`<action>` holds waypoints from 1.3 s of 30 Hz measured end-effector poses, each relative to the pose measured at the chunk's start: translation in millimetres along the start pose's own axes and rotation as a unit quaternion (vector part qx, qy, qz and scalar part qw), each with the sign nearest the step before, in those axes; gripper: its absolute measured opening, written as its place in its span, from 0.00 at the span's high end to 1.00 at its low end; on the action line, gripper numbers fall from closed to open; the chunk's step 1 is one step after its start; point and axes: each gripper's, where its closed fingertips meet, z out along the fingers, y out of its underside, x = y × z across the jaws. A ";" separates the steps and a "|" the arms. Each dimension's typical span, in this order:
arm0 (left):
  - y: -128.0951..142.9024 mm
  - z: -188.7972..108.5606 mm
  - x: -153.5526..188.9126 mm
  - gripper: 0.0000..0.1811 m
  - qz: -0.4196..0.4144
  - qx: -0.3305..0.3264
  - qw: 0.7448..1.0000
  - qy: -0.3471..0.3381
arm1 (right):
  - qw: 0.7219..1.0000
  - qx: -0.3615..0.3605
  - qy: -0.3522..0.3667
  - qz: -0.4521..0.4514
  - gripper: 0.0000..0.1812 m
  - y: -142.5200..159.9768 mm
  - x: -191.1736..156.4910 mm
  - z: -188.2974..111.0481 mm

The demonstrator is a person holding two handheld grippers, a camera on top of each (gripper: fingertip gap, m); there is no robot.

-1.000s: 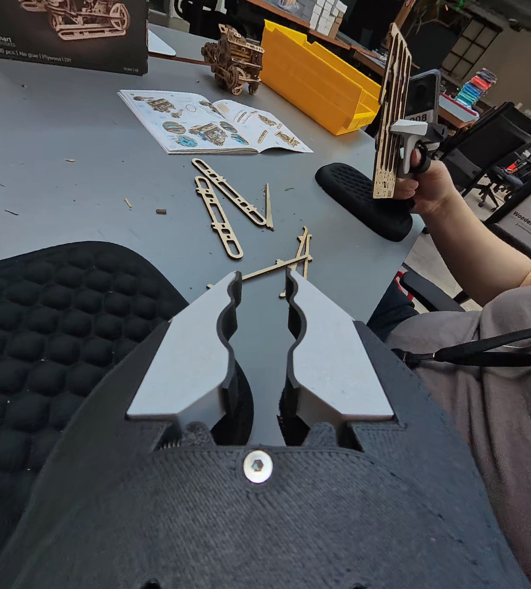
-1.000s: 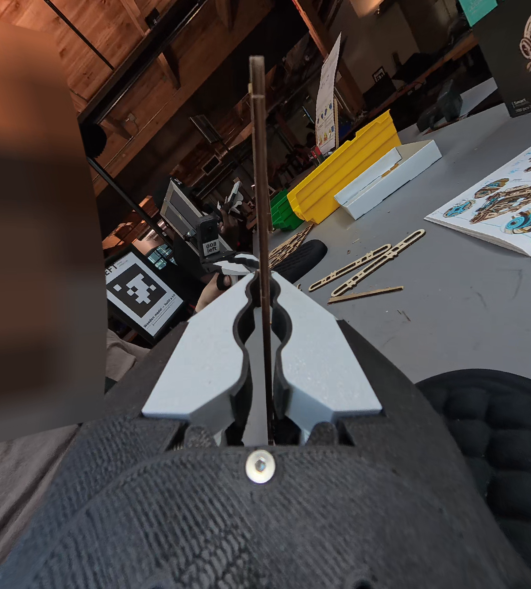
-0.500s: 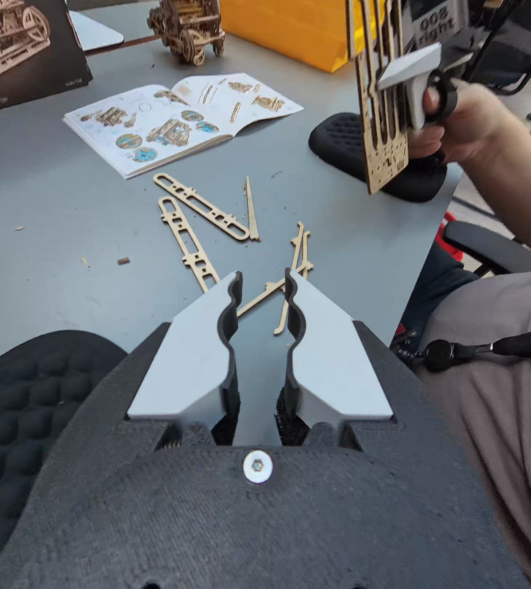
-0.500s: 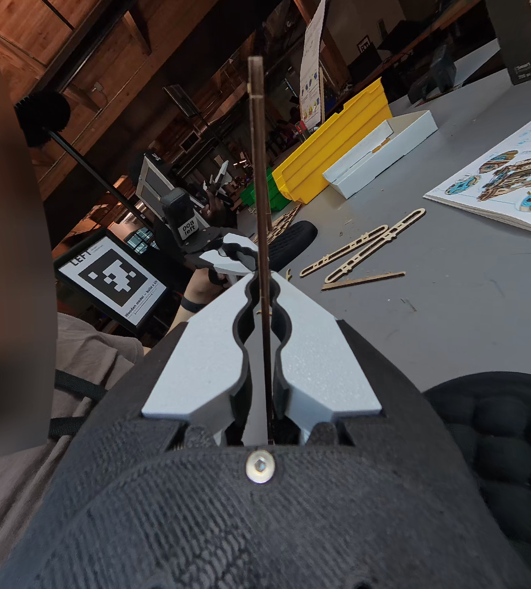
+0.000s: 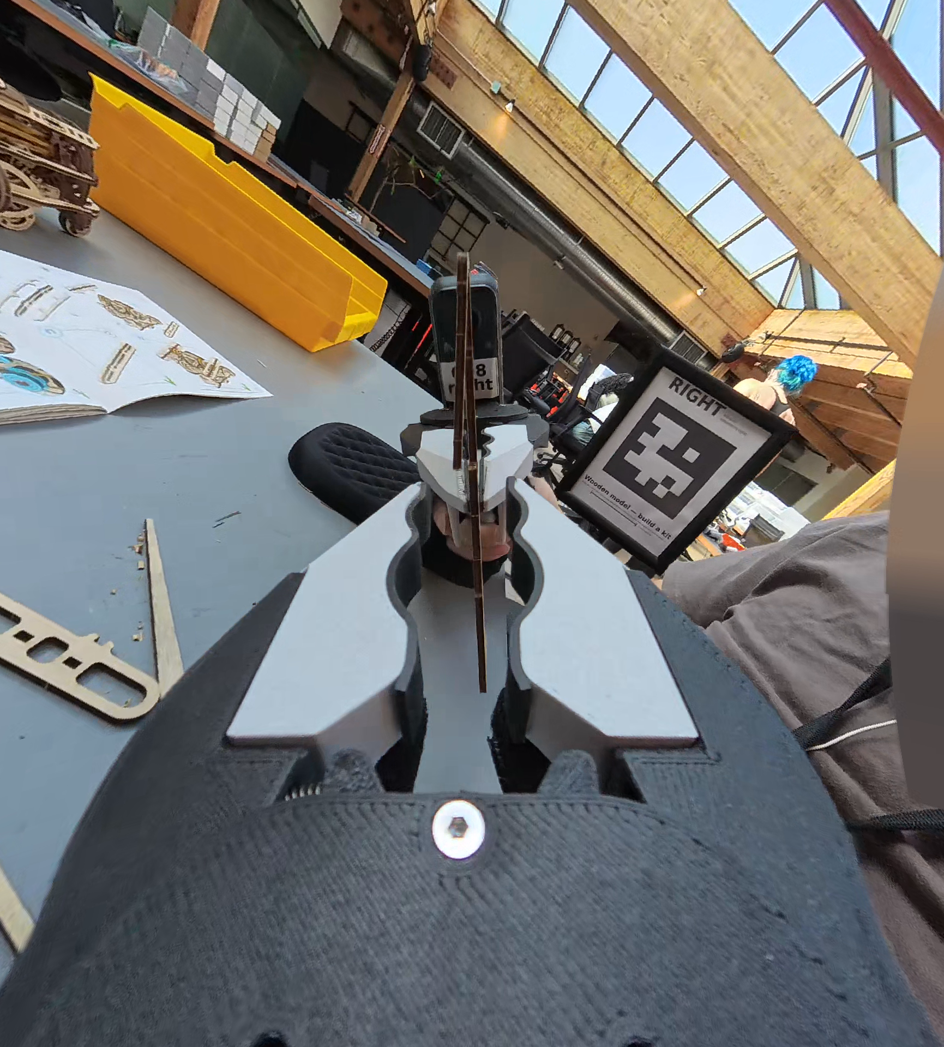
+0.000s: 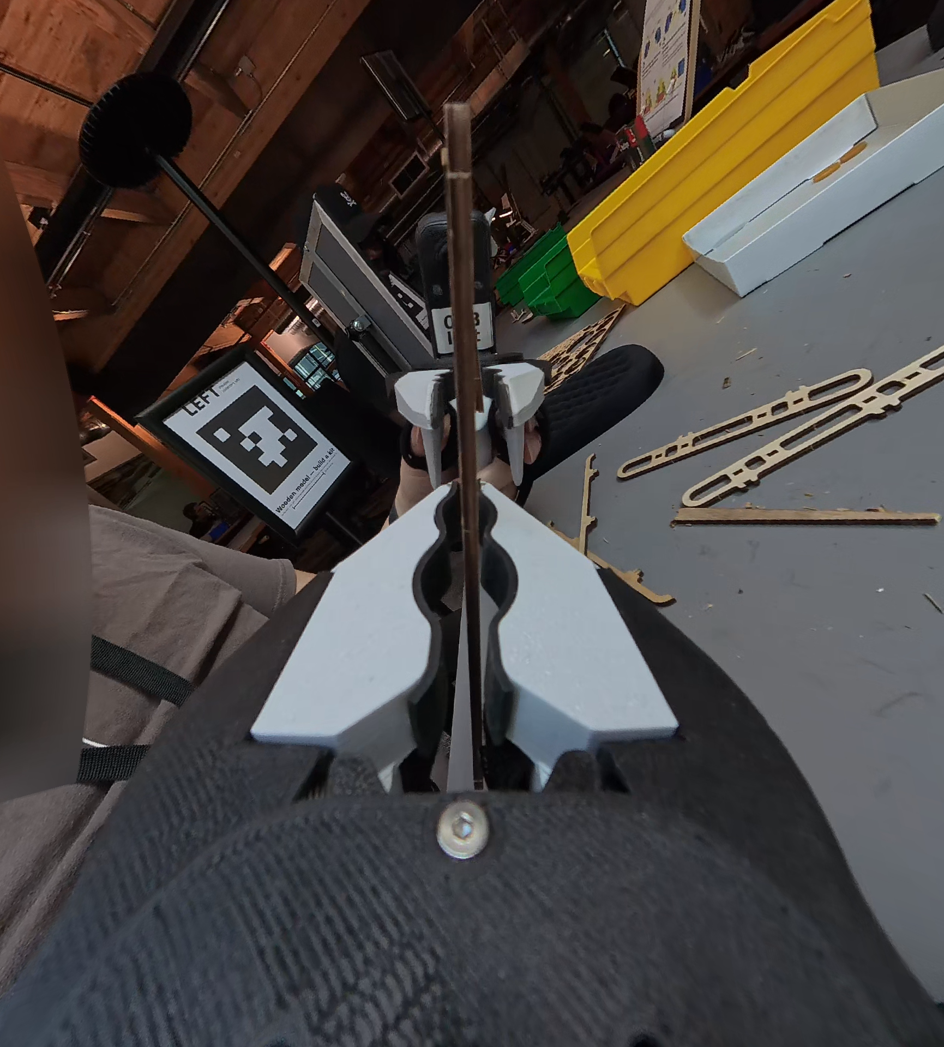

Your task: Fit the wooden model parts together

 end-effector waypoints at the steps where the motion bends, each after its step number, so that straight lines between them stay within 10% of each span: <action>1: -0.8 2.9 0.7 0.88 -0.004 -0.001 1.000 0.009 | 1.000 -0.002 -0.001 0.002 1.00 0.6 0.2 0.2; 39: 7.7 18.5 -4.4 1.00 -0.005 -0.025 0.999 0.025 | 0.999 -0.029 0.018 0.002 1.00 10.6 8.4 5.2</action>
